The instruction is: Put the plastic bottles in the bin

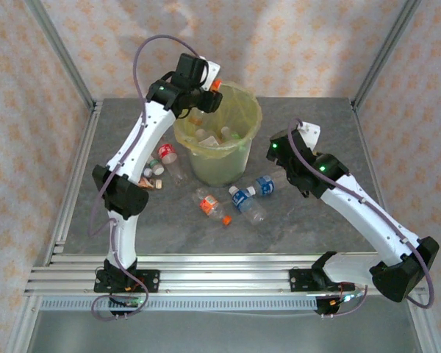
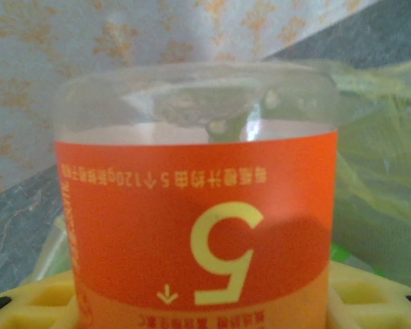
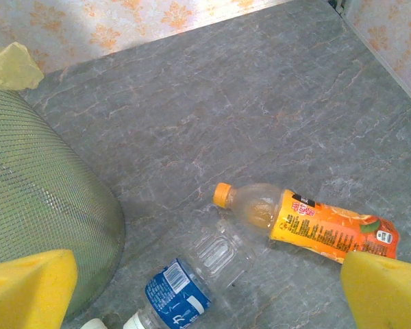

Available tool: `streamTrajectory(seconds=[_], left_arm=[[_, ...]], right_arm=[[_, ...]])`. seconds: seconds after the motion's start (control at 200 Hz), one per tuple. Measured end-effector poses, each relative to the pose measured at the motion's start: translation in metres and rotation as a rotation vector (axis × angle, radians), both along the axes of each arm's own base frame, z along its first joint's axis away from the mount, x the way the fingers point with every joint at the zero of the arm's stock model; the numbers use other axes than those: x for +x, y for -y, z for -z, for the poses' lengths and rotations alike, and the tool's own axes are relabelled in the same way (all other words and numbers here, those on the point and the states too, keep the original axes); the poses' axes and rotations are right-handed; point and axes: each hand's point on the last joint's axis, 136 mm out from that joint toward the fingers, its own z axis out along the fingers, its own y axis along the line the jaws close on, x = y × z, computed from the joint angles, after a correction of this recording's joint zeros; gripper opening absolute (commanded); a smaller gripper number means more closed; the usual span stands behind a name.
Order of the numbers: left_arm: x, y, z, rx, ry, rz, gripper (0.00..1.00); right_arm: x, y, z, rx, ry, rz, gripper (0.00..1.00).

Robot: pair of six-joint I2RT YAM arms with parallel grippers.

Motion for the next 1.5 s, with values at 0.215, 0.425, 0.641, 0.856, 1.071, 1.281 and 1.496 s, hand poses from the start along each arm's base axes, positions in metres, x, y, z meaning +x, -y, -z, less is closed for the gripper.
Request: streamTrajectory(seconds=[0.215, 0.425, 0.641, 0.856, 1.071, 1.281, 1.496], left_arm=[[0.000, 0.003, 0.023, 0.058, -0.055, 0.028, 0.56], [0.004, 0.003, 0.055, 0.137, -0.111, 0.028, 0.58], [0.007, 0.007, 0.082, 0.224, -0.145, 0.021, 0.61], [0.005, 0.013, 0.095, 0.334, -0.142, 0.021, 0.69], [0.004, 0.012, 0.096, 0.374, -0.134, 0.008, 0.82], [0.007, 0.009, 0.088, 0.374, -0.113, -0.013, 0.83], [0.004, 0.008, 0.074, 0.340, -0.095, -0.037, 0.84]], right_arm=[[0.000, 0.000, 0.000, 0.000, 0.000, 0.000, 0.99], [0.000, 0.000, 0.000, 0.000, -0.001, 0.000, 0.99], [0.000, 0.000, 0.000, -0.001, -0.001, 0.000, 0.99], [0.000, 0.000, 0.000, -0.001, -0.002, 0.000, 0.99], [0.000, 0.000, 0.001, -0.002, -0.003, -0.001, 0.99], [-0.001, 0.000, 0.001, -0.001, -0.005, -0.002, 0.99], [-0.001, -0.002, 0.002, 0.005, -0.011, -0.011, 0.99]])
